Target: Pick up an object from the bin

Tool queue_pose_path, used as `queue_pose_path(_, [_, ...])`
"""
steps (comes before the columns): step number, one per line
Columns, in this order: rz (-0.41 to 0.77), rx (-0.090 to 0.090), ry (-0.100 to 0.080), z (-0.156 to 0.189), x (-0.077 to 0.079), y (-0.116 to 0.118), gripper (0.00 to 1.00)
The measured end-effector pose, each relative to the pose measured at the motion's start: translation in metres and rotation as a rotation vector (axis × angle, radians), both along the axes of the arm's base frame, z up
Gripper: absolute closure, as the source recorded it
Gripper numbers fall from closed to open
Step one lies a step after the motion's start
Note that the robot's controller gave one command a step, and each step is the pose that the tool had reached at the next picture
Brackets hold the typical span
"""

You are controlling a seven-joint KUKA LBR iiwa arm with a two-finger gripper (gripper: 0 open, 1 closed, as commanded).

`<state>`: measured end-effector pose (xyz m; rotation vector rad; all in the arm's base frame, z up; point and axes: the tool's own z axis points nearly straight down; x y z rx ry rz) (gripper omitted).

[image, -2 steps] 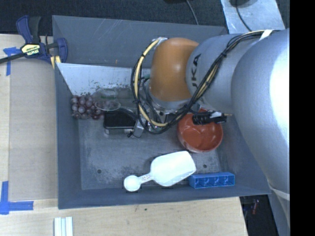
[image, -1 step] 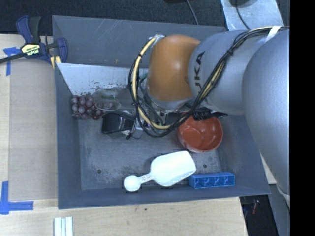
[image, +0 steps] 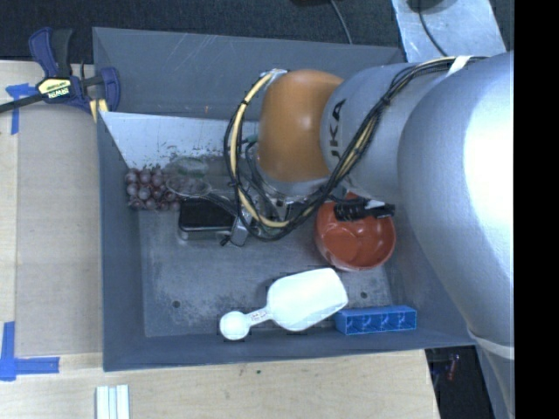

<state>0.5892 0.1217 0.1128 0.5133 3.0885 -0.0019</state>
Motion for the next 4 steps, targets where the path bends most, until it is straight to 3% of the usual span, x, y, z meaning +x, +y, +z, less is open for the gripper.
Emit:
queue_pose_path(1, [0.033,-0.001,0.008,0.088,-0.022,-0.004,1.00])
queue_pose_path(2, [0.005,-0.006,0.014,0.035,-0.018,-0.003,1.00])
queue_pose_path(4, [0.000,-0.005,0.014,0.090,-0.015,-0.004,1.00])
